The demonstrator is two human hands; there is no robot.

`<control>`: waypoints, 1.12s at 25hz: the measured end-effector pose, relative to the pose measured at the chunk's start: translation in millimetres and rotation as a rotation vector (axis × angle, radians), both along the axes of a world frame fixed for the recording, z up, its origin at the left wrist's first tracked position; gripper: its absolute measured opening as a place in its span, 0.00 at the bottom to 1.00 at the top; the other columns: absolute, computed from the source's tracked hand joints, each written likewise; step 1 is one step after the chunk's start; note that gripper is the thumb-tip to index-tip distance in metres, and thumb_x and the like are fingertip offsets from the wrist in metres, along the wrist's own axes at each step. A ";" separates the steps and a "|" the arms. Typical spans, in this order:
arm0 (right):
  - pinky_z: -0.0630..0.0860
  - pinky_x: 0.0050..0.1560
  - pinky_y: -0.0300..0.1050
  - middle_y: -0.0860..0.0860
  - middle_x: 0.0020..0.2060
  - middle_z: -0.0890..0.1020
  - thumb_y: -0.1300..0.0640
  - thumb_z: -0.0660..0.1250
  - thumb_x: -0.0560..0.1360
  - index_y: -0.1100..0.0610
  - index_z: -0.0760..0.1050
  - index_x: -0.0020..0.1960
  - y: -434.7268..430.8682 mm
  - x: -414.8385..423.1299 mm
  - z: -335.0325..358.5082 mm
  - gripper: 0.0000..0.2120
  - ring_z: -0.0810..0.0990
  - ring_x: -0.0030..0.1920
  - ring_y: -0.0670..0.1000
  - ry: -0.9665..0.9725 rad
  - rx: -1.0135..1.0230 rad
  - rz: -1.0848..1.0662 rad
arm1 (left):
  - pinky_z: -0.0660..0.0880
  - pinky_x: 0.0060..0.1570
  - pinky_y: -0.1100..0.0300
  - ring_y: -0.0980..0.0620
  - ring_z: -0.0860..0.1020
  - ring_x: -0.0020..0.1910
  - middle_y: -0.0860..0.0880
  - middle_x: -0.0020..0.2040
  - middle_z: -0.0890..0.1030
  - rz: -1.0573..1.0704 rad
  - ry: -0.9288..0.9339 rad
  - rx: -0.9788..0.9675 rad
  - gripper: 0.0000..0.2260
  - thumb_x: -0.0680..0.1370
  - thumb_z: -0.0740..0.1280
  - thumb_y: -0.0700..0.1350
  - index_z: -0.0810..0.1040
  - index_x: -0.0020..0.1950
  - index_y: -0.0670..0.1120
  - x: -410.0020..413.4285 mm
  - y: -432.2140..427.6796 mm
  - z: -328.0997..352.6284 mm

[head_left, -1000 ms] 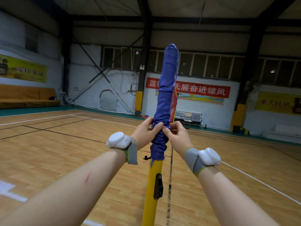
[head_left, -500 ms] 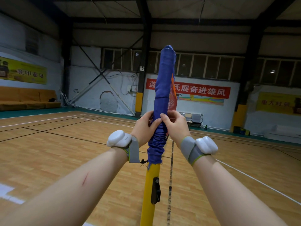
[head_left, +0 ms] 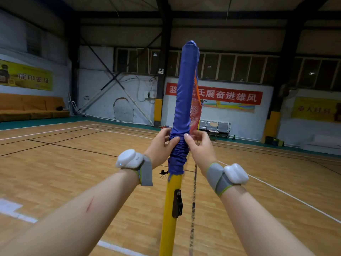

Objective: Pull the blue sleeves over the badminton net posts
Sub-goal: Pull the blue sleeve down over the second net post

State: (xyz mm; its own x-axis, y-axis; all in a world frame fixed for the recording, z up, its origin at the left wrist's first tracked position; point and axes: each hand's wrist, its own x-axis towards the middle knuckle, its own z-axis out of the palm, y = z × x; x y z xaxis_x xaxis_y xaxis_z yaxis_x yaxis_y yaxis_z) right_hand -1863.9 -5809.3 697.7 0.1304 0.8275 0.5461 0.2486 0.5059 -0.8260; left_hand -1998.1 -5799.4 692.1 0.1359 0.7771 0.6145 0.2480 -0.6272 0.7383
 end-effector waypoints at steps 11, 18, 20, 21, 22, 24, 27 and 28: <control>0.77 0.38 0.35 0.46 0.47 0.76 0.64 0.70 0.71 0.54 0.66 0.62 -4.6 3.6 -55.6 0.23 0.79 0.44 0.44 -0.077 -0.135 0.177 | 0.78 0.54 0.51 0.47 0.78 0.53 0.42 0.54 0.77 0.002 0.066 -0.180 0.14 0.78 0.63 0.43 0.69 0.62 0.40 -5.6 -2.4 -57.2; 0.75 0.46 0.34 0.51 0.54 0.76 0.62 0.70 0.70 0.55 0.66 0.64 -11.2 2.3 -83.3 0.25 0.76 0.52 0.48 -0.166 -0.212 0.140 | 0.78 0.55 0.51 0.47 0.79 0.52 0.43 0.56 0.78 0.011 0.169 -0.231 0.17 0.78 0.62 0.44 0.67 0.66 0.42 -8.6 -10.3 -83.6; 0.74 0.52 0.37 0.51 0.56 0.75 0.60 0.70 0.71 0.55 0.66 0.65 -12.7 4.8 -82.3 0.25 0.74 0.56 0.48 -0.213 -0.219 0.134 | 0.77 0.51 0.58 0.49 0.78 0.53 0.45 0.56 0.77 -0.022 0.173 -0.262 0.20 0.78 0.63 0.45 0.65 0.68 0.43 -10.3 -13.3 -80.8; 0.73 0.57 0.41 0.51 0.58 0.75 0.59 0.69 0.71 0.55 0.66 0.65 -12.8 6.3 -77.6 0.25 0.73 0.58 0.49 -0.202 -0.212 0.126 | 0.76 0.50 0.62 0.51 0.76 0.54 0.48 0.56 0.75 -0.035 0.147 -0.271 0.20 0.78 0.63 0.46 0.65 0.68 0.44 -10.2 -15.2 -74.6; 0.72 0.61 0.45 0.51 0.58 0.75 0.58 0.69 0.71 0.55 0.67 0.65 -11.4 7.2 -70.8 0.24 0.73 0.59 0.50 -0.164 -0.189 0.106 | 0.74 0.49 0.65 0.53 0.74 0.55 0.49 0.56 0.74 -0.022 0.109 -0.255 0.20 0.78 0.63 0.47 0.65 0.69 0.46 -9.7 -15.8 -65.4; 0.72 0.62 0.48 0.51 0.55 0.76 0.57 0.68 0.72 0.57 0.68 0.65 -6.4 7.2 -51.4 0.22 0.74 0.57 0.50 -0.076 -0.092 0.043 | 0.72 0.51 0.66 0.55 0.73 0.56 0.49 0.57 0.74 0.040 0.038 -0.143 0.20 0.78 0.61 0.46 0.66 0.69 0.44 -7.8 -12.0 -44.6; 0.76 0.55 0.45 0.49 0.48 0.76 0.58 0.68 0.73 0.57 0.67 0.64 -1.1 4.6 -31.1 0.22 0.76 0.49 0.47 -0.087 -0.007 0.007 | 0.74 0.54 0.62 0.52 0.75 0.54 0.48 0.53 0.76 0.094 0.025 -0.012 0.16 0.78 0.62 0.44 0.70 0.65 0.41 -1.9 -6.2 -31.4; 0.77 0.51 0.42 0.49 0.48 0.77 0.58 0.68 0.73 0.57 0.67 0.65 -0.2 4.2 -30.9 0.22 0.76 0.46 0.45 -0.108 -0.018 0.017 | 0.75 0.55 0.58 0.49 0.76 0.53 0.47 0.52 0.77 0.101 0.042 -0.003 0.15 0.78 0.62 0.44 0.72 0.63 0.41 -0.1 -3.6 -34.5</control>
